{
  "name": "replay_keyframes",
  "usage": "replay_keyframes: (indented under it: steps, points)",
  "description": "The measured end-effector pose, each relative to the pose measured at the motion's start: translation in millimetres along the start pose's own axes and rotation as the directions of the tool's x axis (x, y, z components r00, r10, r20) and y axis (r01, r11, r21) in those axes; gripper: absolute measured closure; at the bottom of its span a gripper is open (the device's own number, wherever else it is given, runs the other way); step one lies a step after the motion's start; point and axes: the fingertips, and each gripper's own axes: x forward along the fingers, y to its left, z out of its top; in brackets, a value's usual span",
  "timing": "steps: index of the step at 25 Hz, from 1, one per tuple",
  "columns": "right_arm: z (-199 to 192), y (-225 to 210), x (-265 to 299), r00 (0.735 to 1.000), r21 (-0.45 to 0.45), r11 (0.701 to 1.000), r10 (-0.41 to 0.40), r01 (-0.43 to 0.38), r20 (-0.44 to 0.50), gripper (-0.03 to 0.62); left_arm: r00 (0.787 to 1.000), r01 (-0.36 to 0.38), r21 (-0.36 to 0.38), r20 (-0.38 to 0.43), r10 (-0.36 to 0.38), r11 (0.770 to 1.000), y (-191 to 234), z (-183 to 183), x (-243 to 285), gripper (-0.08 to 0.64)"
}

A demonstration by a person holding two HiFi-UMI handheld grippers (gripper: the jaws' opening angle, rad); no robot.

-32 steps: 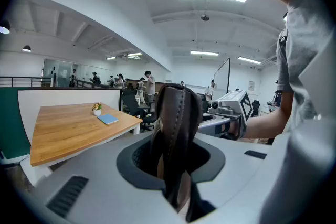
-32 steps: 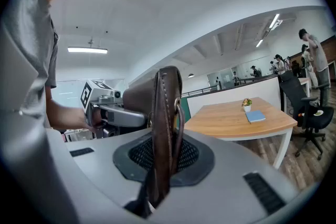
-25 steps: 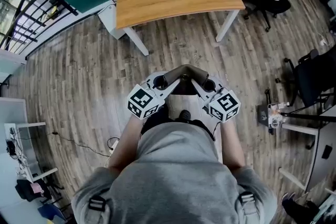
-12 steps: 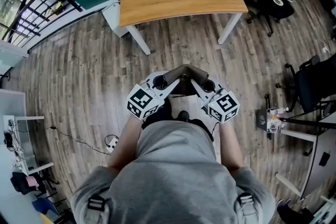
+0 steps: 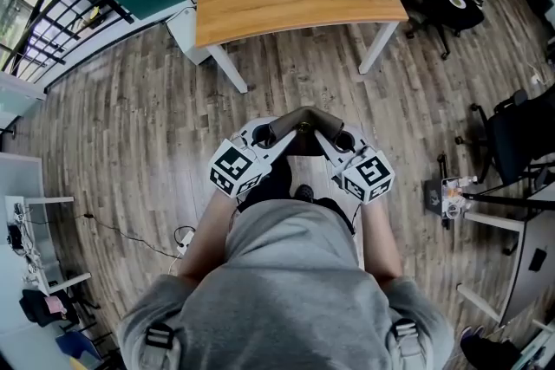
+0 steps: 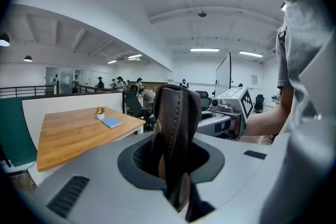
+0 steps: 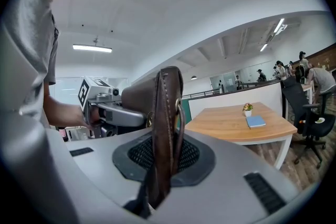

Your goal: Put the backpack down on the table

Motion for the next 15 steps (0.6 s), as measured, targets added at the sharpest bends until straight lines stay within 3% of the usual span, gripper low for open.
replay_keyframes:
  steps: [15]
  points:
    - [10.5,-31.7,37.5,0.999,-0.011,0.999,-0.046,0.046,-0.020,0.532,0.999,0.028,0.001,0.014,-0.028,1.000,48.2,6.7,18.3,0.477]
